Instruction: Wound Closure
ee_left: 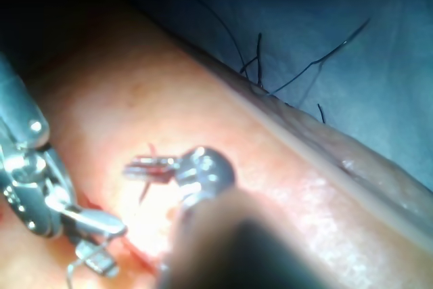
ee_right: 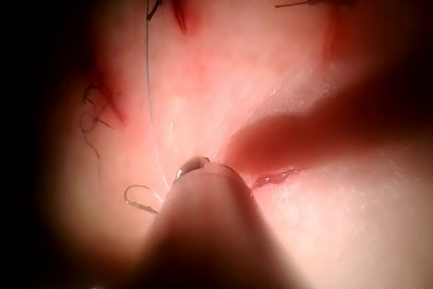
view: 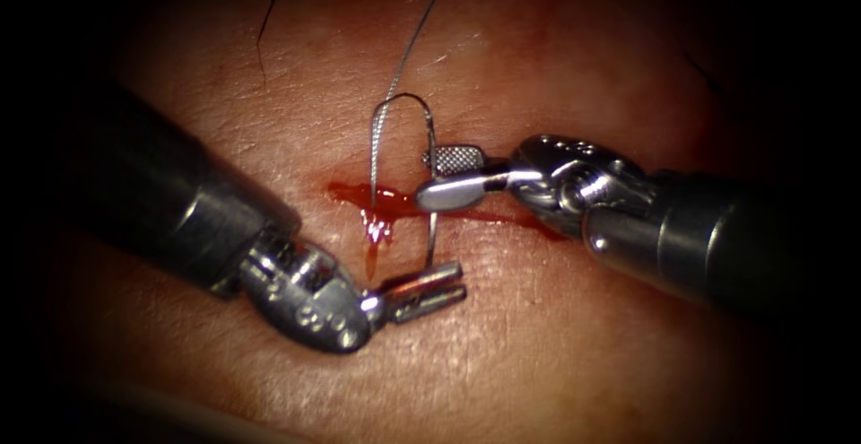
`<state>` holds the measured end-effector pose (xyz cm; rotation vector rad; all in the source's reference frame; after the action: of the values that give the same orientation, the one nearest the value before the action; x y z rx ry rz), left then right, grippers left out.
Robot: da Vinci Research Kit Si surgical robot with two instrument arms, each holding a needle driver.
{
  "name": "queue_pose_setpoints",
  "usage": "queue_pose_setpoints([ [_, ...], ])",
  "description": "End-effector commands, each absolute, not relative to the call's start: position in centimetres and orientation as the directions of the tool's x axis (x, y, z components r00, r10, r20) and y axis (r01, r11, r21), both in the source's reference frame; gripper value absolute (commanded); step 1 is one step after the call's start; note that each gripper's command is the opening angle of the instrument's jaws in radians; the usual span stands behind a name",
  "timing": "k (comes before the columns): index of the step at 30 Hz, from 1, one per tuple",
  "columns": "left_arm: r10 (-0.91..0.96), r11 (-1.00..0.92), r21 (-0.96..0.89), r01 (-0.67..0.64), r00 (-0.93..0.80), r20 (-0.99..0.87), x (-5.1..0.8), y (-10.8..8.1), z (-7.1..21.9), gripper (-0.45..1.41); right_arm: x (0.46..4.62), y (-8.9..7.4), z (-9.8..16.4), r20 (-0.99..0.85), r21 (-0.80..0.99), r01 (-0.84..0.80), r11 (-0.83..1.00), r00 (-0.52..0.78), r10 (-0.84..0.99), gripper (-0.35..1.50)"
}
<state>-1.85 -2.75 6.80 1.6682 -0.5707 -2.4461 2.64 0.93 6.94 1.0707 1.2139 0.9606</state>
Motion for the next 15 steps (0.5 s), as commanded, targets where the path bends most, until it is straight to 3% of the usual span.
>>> queue_pose_setpoints([
  [1, -0.309, -0.922, 0.373, -0.105, -0.384, -0.87, -1.86, -2.83, 6.86, -0.45, 2.75, 0.91, 6.99, -0.234, 0.972, -0.004, 0.236, 0.114, 0.965, 0.99],
  [8, -0.308, -0.922, 0.373, -0.106, -0.385, -0.87, -1.87, -2.83, 6.86, -0.45, 2.83, 0.88, 6.96, -0.235, 0.972, 0.002, 0.237, 0.118, 0.965, 0.89],
  [12, -0.308, -0.922, 0.373, -0.106, -0.384, -0.87, -1.87, -2.82, 6.86, -0.45, 2.84, 0.87, 6.95, -0.236, 0.972, 0.006, 0.237, 0.121, 0.964, 0.73],
  [14, -0.308, -0.922, 0.373, -0.106, -0.385, -0.87, -1.87, -2.83, 6.85, -0.45, 2.84, 0.89, 6.97, -0.236, 0.972, 0.005, 0.237, 0.12, 0.964, 0.12],
  [15, -0.308, -0.922, 0.373, -0.106, -0.385, -0.87, -1.88, -2.83, 6.85, -0.45, 2.84, 0.89, 6.97, -0.236, 0.972, 0.005, 0.237, 0.12, 0.964, 0.04],
])
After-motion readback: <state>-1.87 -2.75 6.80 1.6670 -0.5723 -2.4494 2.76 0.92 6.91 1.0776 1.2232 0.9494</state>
